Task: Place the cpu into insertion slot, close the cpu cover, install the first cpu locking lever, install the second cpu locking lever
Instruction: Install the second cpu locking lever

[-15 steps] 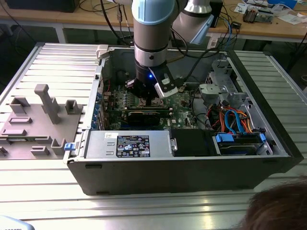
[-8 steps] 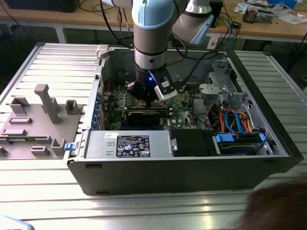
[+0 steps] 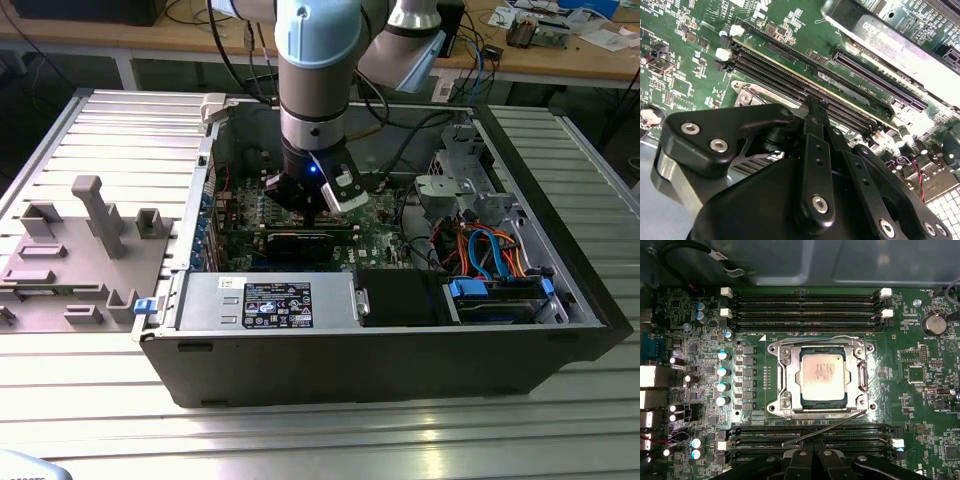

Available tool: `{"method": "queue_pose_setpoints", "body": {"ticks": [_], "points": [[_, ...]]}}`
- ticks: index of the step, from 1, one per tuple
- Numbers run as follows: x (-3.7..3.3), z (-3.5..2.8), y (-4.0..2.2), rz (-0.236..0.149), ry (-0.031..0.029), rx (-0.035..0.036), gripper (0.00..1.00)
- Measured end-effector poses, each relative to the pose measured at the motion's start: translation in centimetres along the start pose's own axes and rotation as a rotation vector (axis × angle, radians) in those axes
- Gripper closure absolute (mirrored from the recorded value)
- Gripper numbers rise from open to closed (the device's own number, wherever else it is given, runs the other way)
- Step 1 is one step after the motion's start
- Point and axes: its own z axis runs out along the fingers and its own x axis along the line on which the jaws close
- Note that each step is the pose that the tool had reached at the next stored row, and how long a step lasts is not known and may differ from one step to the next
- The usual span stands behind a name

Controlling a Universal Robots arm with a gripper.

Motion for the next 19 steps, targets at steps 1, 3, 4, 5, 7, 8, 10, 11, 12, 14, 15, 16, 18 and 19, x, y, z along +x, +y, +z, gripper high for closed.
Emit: {"method": "queue_pose_setpoints", "body": {"ticks": [1,3,4,5,7,8,10,11,12,14,15,16,18,19], "points": [[0.00,-0.01,0.00,0.000,-0.0002,0.0000,0.89],[-0.01,-0.32,0.04,0.000,-0.0008,0.0002,0.89],[-0.01,-0.53,0.06,0.000,-0.0011,0.0003,0.89],[-0.02,-0.74,0.08,0.000,-0.0015,0.0002,0.89],[-0.04,-1.17,0.12,0.000,-0.0018,0.0002,0.89],[-0.04,-1.30,0.14,0.000,-0.0021,0.0001,0.89],[-0.04,-1.47,0.15,0.000,-0.0022,0.0001,0.89],[-0.02,-1.59,0.17,0.000,-0.0024,0.0003,0.89],[-0.02,-1.73,0.18,0.000,-0.0029,0.0001,0.89],[-0.03,-2.25,0.22,0.000,-0.0040,0.0001,0.89],[-0.03,-2.49,0.25,0.000,-0.0041,0.0001,0.89],[-0.05,-2.92,0.28,0.000,-0.0046,0.0002,0.89],[-0.05,-2.97,0.29,0.000,-0.0048,-0.0001,0.89],[-0.04,-2.90,0.29,0.000,-0.0048,-0.0016,0.89]]}}
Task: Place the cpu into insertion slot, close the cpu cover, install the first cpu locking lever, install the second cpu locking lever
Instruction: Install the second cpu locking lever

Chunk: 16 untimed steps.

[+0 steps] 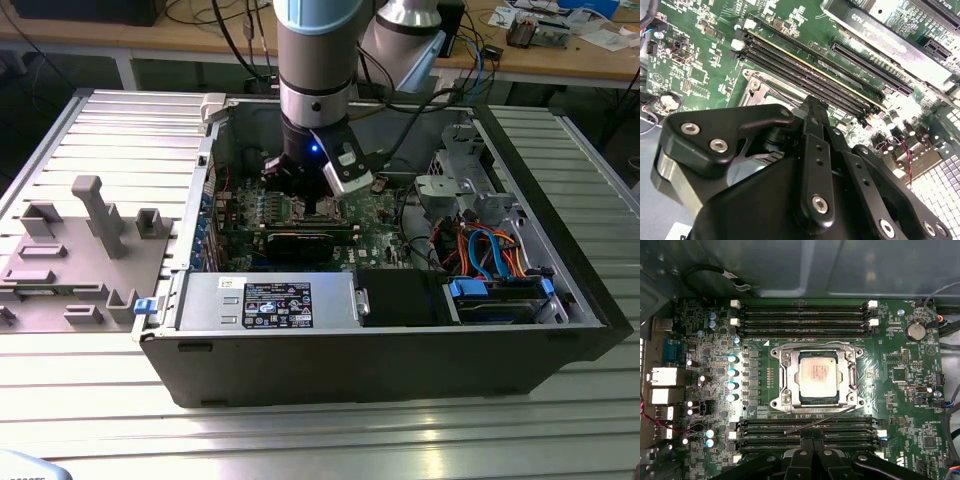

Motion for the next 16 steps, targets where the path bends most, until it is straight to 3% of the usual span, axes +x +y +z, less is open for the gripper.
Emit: {"method": "queue_pose_setpoints", "body": {"ticks": [4,10,16], "points": [[0.25,0.39,0.18,0.000,0.0001,-0.0083,0.89],[2.35,2.33,0.33,0.000,0.0003,-0.0107,0.89],[2.77,3.54,0.48,-0.025,0.0033,-0.0144,0.89]]}}
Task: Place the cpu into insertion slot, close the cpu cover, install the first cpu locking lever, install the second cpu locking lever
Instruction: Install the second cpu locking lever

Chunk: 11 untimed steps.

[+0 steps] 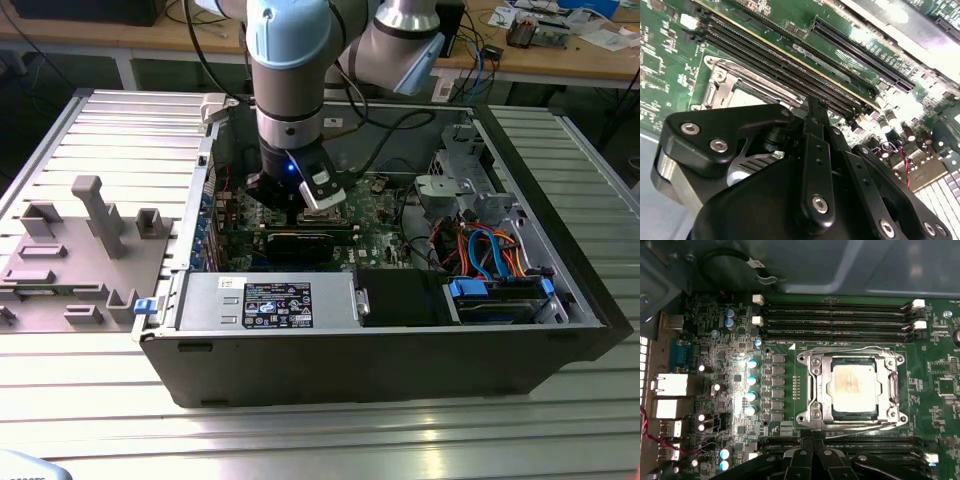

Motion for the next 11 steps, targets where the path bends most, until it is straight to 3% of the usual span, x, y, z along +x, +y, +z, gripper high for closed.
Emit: {"method": "queue_pose_setpoints", "body": {"ticks": [3,7,11], "points": [[0.01,0.42,0.32,-0.003,0.0001,-0.0040,0.89],[0.36,1.26,0.28,-0.010,0.0011,-0.0069,0.89],[0.53,1.31,0.30,-0.013,-0.0002,-0.0097,0.89]]}}
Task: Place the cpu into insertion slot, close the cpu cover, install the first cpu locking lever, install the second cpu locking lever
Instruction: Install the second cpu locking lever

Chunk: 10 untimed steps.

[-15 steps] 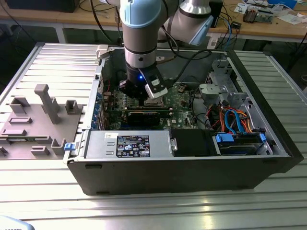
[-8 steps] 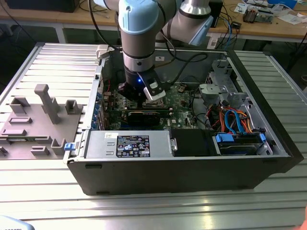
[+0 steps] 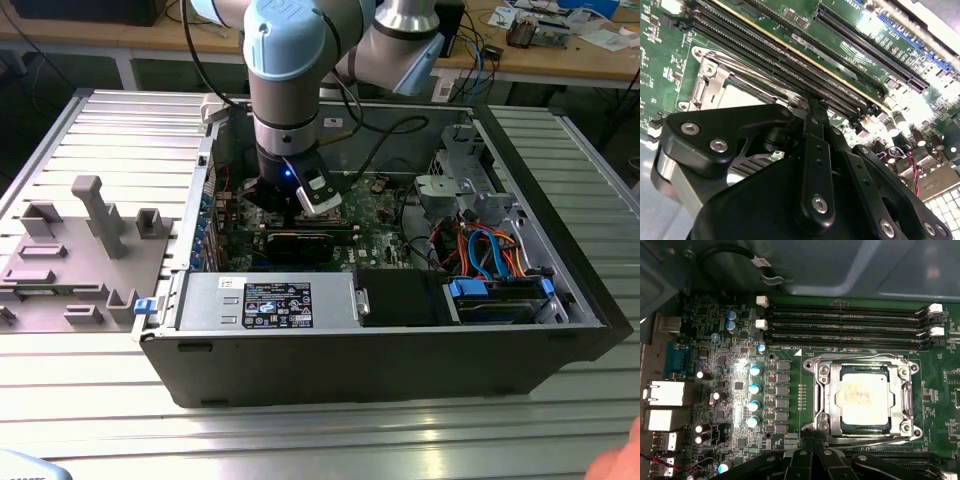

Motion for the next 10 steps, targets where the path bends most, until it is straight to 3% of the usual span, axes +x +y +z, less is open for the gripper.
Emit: {"method": "queue_pose_setpoints", "body": {"ticks": [6,10], "points": [[-0.02,-0.97,0.11,-0.001,-0.0037,0.0002,0.89],[-0.49,-1.05,-0.56,0.000,0.0009,-0.0001,0.89]]}}
